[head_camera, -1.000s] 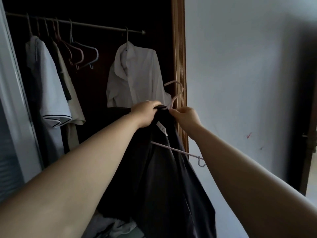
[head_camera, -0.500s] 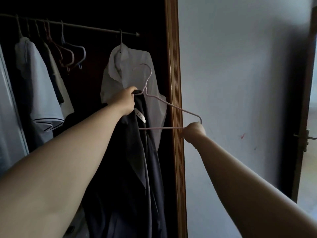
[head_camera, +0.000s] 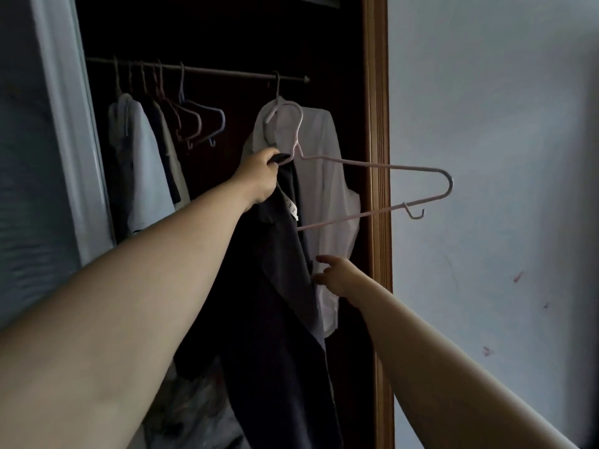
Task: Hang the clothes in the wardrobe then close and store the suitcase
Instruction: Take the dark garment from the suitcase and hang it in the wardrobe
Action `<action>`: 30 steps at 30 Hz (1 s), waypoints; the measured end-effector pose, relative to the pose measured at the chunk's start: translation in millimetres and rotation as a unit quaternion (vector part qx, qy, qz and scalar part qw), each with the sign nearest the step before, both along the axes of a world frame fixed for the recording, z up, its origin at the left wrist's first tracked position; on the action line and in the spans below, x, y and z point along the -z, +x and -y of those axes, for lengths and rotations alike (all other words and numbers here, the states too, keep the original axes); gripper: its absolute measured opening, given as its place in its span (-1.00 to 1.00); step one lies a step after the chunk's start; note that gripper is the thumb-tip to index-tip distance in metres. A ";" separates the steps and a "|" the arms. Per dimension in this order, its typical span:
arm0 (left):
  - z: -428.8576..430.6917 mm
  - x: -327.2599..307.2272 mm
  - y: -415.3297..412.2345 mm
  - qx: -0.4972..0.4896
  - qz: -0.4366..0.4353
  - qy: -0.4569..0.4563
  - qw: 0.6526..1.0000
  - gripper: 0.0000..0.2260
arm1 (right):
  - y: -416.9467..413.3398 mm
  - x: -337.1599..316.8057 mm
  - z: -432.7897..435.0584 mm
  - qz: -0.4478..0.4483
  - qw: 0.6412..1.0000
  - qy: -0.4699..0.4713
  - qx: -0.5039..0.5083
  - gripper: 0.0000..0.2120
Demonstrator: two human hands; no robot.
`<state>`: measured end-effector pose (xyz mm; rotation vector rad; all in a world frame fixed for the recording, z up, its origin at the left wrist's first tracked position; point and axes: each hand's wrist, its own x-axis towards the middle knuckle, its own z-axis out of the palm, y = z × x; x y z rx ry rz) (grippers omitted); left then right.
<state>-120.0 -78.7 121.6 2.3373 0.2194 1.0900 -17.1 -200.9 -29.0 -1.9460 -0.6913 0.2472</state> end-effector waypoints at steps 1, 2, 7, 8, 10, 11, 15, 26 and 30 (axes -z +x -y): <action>-2.1 -2.5 -3.6 0.007 0.003 0.000 1.000 -0.64 | -0.8 0.6 -3.5 0.006 1.000 0.005 0.001 -0.45; -5.8 -4.4 -7.3 0.014 0.001 0.000 1.000 -0.65 | 0.1 2.1 -8.5 0.011 1.000 0.011 0.003 -0.50; -25.9 -6.6 -19.0 0.029 -0.021 0.015 0.999 -0.67 | 8.5 8.1 -10.4 0.075 0.996 0.015 0.054 -0.74; -31.3 -6.4 -20.4 0.024 -0.023 0.022 0.999 -0.67 | 11.8 8.4 -5.5 0.071 0.995 0.026 0.064 -0.75; -43.1 -3.9 -25.5 0.010 -0.030 0.039 0.999 -0.68 | 19.0 8.3 8.8 0.073 0.993 0.052 0.082 -0.78; -49.4 -2.0 -28.6 -0.001 -0.037 0.053 0.998 -0.67 | 22.9 7.8 19.0 0.078 0.991 0.065 0.088 -0.79; -73.8 8.2 -43.3 -0.100 -0.082 0.150 0.980 -0.70 | 39.4 5.1 58.9 0.074 0.982 0.127 0.122 -0.86; -60.5 39.5 -17.5 -0.232 -0.115 0.294 0.920 -0.67 | 25.8 -34.8 59.0 0.098 0.966 0.192 0.144 -0.80; -40.4 51.7 0.1 -0.186 -0.103 0.188 0.959 -0.75 | -3.0 -54.2 31.3 0.098 0.979 0.176 0.024 -0.79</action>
